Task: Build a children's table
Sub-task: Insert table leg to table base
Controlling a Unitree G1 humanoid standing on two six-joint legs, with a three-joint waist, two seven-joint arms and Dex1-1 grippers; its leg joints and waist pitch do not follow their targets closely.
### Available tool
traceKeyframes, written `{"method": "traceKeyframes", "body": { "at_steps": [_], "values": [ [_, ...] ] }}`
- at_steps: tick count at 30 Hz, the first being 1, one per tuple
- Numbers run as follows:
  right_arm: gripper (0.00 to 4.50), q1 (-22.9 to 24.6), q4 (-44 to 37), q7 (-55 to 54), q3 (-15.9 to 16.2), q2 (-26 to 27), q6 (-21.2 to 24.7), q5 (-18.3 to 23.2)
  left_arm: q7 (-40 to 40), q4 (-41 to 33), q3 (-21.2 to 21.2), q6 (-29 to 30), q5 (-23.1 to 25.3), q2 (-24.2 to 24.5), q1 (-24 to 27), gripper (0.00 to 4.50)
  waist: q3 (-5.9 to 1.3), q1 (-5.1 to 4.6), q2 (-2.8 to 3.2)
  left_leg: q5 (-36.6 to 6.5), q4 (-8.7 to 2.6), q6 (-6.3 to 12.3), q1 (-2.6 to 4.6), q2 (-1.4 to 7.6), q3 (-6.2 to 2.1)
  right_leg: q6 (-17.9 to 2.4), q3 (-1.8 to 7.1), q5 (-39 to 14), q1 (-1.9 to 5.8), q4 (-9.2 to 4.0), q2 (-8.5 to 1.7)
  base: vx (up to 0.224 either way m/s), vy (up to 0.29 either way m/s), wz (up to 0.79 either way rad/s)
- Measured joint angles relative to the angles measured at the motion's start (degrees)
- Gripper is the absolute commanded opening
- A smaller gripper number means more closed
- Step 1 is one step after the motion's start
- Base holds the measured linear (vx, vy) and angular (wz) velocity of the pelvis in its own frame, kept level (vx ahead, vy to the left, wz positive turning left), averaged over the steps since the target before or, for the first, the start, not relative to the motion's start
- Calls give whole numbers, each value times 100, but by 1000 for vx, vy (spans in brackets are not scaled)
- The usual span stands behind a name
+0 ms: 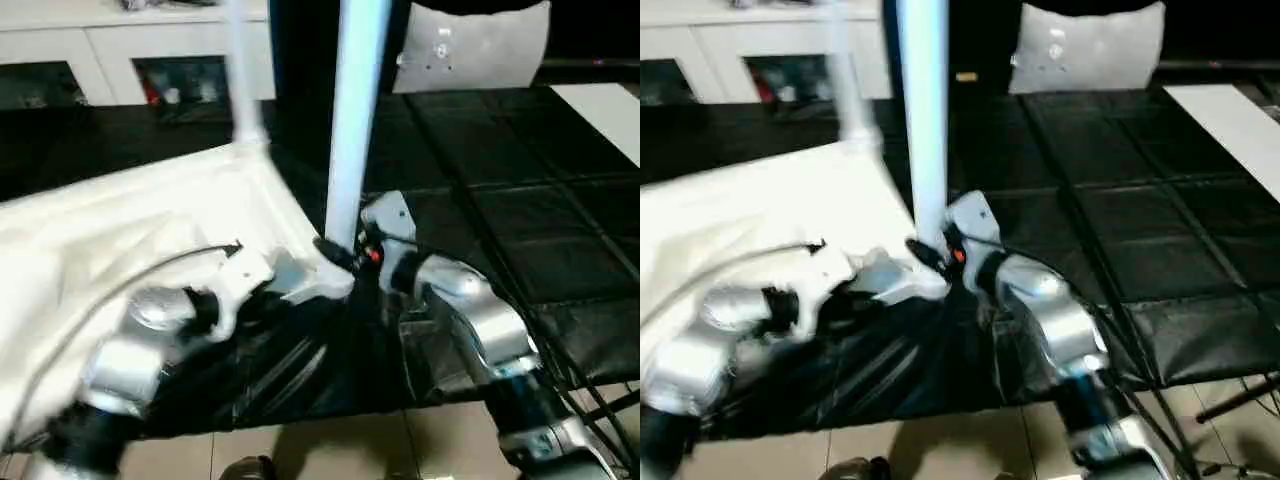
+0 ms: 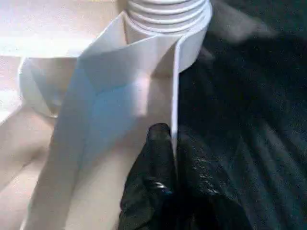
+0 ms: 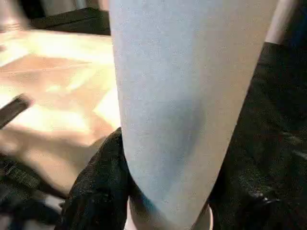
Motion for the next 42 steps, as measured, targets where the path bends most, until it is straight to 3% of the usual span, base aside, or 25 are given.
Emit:
{"method": "traceKeyframes", "body": {
  "at_steps": [4, 15, 17, 20, 29, 33, 37, 42],
  "values": [
    [188, -178, 335, -312, -149, 180, -13, 2, 623, -445, -216, 512, 217, -348, 89, 0, -2, 3, -88, 3, 0, 0, 6, 13, -6, 0, -9, 0, 5, 4, 12, 0, 0, 0],
    [188, -288, 580, -411, -215, 367, -14, -32, 904, -649, -419, 838, 450, -227, 28, 0, -13, -12, -114, 7, 15, -8, 16, 15, -14, 2, -6, 12, 11, 24, 19, 0, 0, 0],
    [258, -326, 654, -395, -246, 392, -24, -27, 975, -653, -451, 835, 460, -210, 27, 0, -13, -20, -114, 7, 23, -8, 16, 18, -15, 1, -6, 15, 12, 28, 22, 0, 0, 0],
    [264, -274, 1010, -427, -284, 439, -44, -28, 1051, -686, -472, 805, 482, -224, 67, 0, -8, 20, -108, 7, 33, -8, 3, 20, -18, 1, -7, 20, 6, 30, 22, 0, 0, 0],
    [360, -142, 1344, -227, -204, 292, -306, -162, 955, -547, -503, 776, 311, -54, -109, 0, -6, 89, -110, 12, 43, 0, -9, 22, -20, 2, -12, 21, 3, 28, 25, 0, 0, 0],
    [386, 127, 1111, 117, -211, 69, -513, -117, 781, -286, -509, 406, 192, 70, -199, 0, -5, 199, -111, 13, 49, 4, -14, 23, -20, 3, -14, 21, 2, 29, 25, 0, 0, 0],
    [421, 488, 801, 597, -198, -213, -655, 13, 415, 34, -503, -210, 138, 402, -268, 0, -4, 245, -110, 17, 58, 10, -15, 24, -22, 5, -16, 22, 2, 42, 24, 0, 0, 0],
    [444, 794, 446, 1418, -204, -848, -1047, 168, -494, 594, -579, -1018, -124, 910, -495, 0, 2, 383, -100, 20, 79, 15, -15, 19, -23, 7, -19, 23, 3, 70, 10, 0, 0, 0]
  ]
}}
